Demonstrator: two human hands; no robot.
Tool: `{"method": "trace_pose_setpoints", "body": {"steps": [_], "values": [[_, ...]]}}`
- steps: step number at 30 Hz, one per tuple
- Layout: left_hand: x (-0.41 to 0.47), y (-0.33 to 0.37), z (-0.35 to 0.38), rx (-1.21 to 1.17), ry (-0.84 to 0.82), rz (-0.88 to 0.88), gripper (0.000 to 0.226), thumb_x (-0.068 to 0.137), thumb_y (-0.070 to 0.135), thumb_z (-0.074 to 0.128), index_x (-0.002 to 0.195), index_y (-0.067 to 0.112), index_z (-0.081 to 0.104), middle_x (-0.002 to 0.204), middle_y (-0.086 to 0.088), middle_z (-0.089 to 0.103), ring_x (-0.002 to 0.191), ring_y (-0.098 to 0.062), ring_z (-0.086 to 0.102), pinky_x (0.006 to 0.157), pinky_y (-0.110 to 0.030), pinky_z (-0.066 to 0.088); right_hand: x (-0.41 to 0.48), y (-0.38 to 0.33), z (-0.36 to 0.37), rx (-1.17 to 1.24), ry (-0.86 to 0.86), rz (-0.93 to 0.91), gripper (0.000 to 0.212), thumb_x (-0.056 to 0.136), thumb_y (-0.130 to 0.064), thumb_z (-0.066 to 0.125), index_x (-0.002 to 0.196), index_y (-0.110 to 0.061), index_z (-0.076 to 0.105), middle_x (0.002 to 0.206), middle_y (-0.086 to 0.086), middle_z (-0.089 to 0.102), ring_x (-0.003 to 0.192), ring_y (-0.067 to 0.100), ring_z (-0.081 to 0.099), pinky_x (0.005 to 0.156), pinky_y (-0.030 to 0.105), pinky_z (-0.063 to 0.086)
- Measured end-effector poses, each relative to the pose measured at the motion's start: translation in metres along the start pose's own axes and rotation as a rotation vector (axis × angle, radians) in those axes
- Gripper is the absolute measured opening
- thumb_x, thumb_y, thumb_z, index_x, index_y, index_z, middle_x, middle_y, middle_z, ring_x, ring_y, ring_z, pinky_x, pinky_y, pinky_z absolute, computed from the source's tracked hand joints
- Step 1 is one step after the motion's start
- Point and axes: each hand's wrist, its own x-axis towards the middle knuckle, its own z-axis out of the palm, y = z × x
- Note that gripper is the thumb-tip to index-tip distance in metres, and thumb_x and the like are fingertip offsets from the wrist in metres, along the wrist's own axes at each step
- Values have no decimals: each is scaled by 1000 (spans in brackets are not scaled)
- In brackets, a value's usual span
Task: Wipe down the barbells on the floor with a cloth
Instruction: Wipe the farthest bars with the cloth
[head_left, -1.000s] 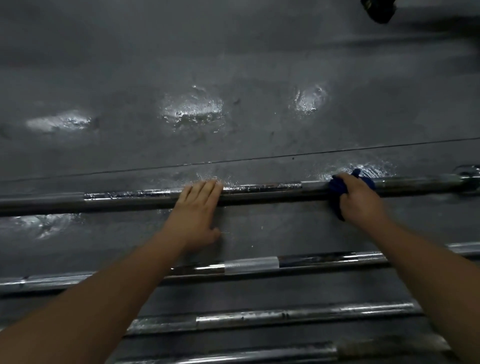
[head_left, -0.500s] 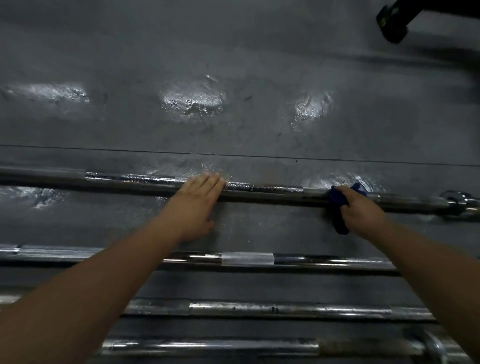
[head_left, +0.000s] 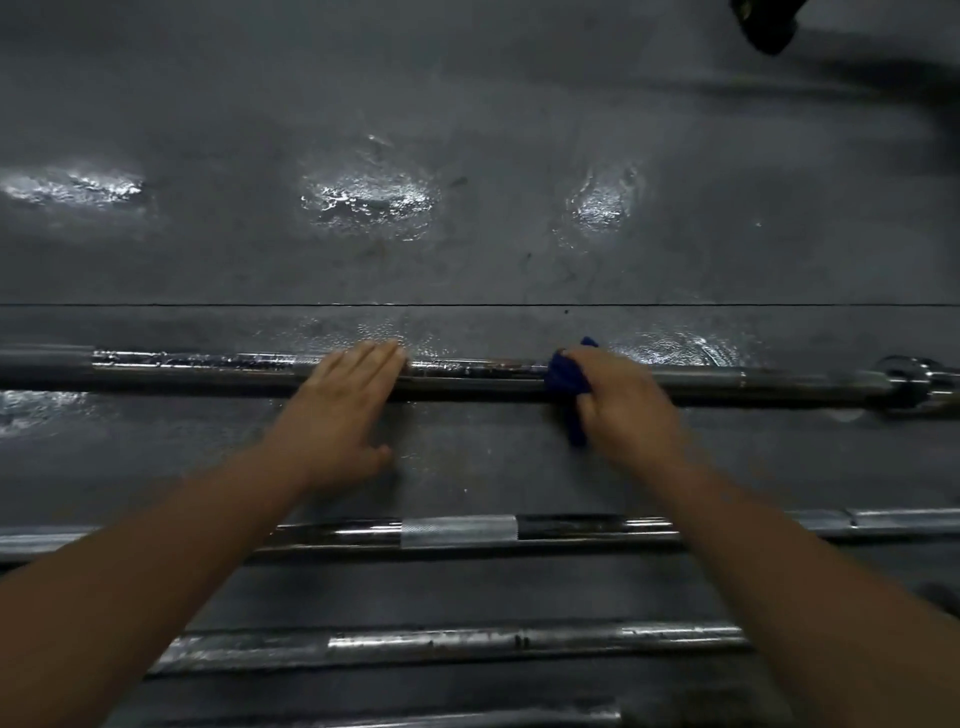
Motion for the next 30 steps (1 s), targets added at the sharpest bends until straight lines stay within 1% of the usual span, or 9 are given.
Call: {"method": "trace_pose_setpoints", "body": {"steps": [4,7,11,15,18,20,24,27,30], "values": [[-4,-9,-6,9,-29,65,114,77,47,73,159,17,-1,166,-2,-4,153,-22,1,124,-40,3,-2,49,-23,-45,157,404,27,85,-13,45,104,-10,65,101,18,65,96,37,57,80,39,42],[-2,-15,-12,12,-29,103,115,71,41,80,158,16,9,166,-5,10,151,-26,16,122,-39,13,2,-12,21,39,131,324,30,81,-19,41,96,-10,65,101,18,60,100,37,52,85,40,38],[-3,-11,-18,-49,-12,20,103,75,35,77,158,14,19,163,-7,23,149,-26,24,120,-34,14,4,-54,22,152,-86,14,37,80,-12,48,113,-23,61,116,7,60,113,25,50,87,33,42],[-6,-9,-5,-16,66,-53,95,67,30,76,149,5,36,149,-16,43,136,-34,41,117,-45,29,1,0,-6,7,29,266,42,82,-12,44,120,-17,62,113,17,64,105,36,56,85,40,44],[-7,4,-2,-57,128,-98,91,63,32,74,144,3,43,142,-17,49,132,-35,45,115,-45,29,-1,-37,16,50,71,243,38,80,-17,38,105,-6,63,110,22,59,109,40,52,91,42,43],[-12,10,-4,-60,143,-115,94,60,34,77,143,3,45,141,-16,51,132,-35,46,115,-46,31,1,-81,34,126,-41,140,27,86,-13,44,105,-8,61,114,17,56,110,35,52,90,38,42],[-28,15,5,-71,164,-111,91,57,35,71,139,4,49,139,-14,52,129,-33,47,114,-46,35,2,-101,32,85,-199,-123,33,83,-13,51,114,-22,60,111,3,58,103,23,54,82,32,42],[-42,20,8,-86,184,-109,81,59,34,66,134,8,52,134,-10,54,122,-30,49,108,-44,39,-16,-60,22,42,-58,67,35,77,-18,47,107,-18,65,102,7,63,95,28,56,78,36,46],[-42,23,10,-88,181,-119,71,64,35,61,131,14,52,125,-7,51,113,-27,47,100,-44,43,-30,-74,40,61,143,258,18,77,-14,48,81,-8,64,81,11,61,81,32,56,70,39,44]]}}
